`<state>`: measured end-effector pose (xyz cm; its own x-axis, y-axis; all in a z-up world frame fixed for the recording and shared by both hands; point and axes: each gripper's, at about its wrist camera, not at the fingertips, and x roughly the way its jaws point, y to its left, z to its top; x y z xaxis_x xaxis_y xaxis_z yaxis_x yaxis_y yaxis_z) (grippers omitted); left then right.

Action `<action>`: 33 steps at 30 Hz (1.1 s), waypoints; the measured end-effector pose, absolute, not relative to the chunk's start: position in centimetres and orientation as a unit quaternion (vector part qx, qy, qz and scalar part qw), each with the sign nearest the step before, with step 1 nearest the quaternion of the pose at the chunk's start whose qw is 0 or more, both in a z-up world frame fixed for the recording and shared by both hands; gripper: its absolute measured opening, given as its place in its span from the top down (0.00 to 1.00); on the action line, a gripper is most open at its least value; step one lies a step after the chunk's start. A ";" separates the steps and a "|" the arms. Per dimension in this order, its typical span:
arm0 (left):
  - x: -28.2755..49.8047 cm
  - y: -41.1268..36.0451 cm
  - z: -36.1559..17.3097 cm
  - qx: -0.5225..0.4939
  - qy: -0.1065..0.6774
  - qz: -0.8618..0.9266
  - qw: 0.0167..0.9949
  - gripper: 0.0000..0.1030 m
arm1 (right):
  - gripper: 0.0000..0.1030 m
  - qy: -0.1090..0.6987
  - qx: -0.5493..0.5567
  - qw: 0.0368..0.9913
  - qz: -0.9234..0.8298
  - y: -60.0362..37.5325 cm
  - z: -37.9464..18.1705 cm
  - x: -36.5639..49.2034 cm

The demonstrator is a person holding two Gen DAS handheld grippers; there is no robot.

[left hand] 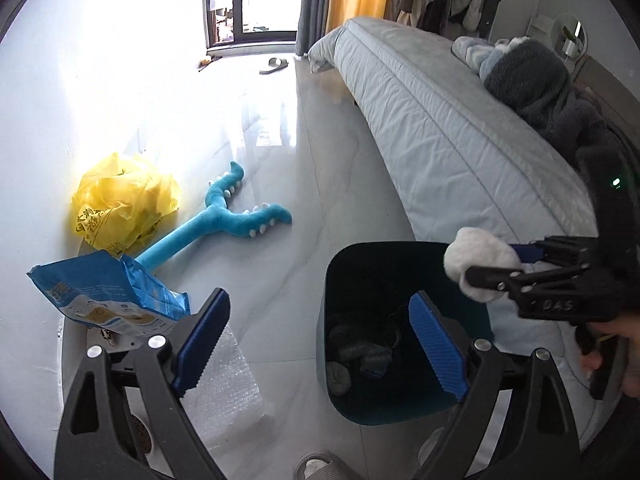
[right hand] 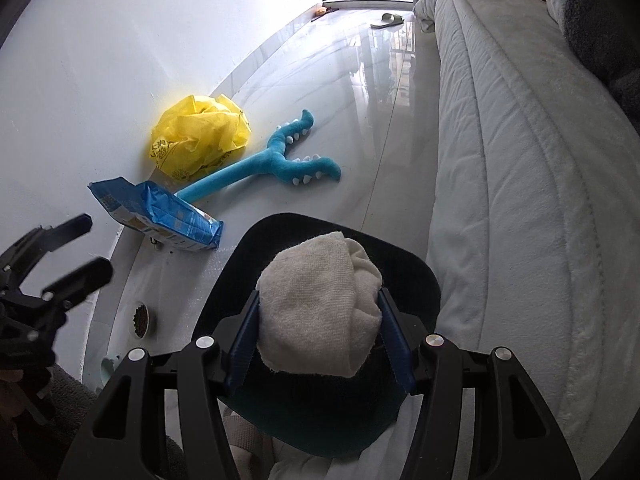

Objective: Collect trash

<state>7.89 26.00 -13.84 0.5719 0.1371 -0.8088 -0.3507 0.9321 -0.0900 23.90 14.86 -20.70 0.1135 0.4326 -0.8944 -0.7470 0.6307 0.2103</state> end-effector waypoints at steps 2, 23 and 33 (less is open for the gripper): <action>7.7 25.8 -13.1 -0.121 0.429 0.133 0.885 0.08 | 0.44 0.536 -0.158 0.727 0.399 15.2 -21.4 23.8; 5.3 20.8 -4.9 -0.106 0.313 0.151 0.932 0.04 | 0.18 0.481 -0.157 0.752 0.423 12.3 -16.7 20.4; 3.8 16.5 -2.6 -0.084 0.287 0.135 0.945 0.03 | 0.10 0.420 -0.109 0.808 0.399 4.6 -9.4 17.7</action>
<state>3.78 16.51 -2.62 0.7990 0.2075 -0.5644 -0.3033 0.9495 -0.0804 17.68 4.60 -9.39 0.3287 0.5529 -0.7657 -0.7367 0.6574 0.1585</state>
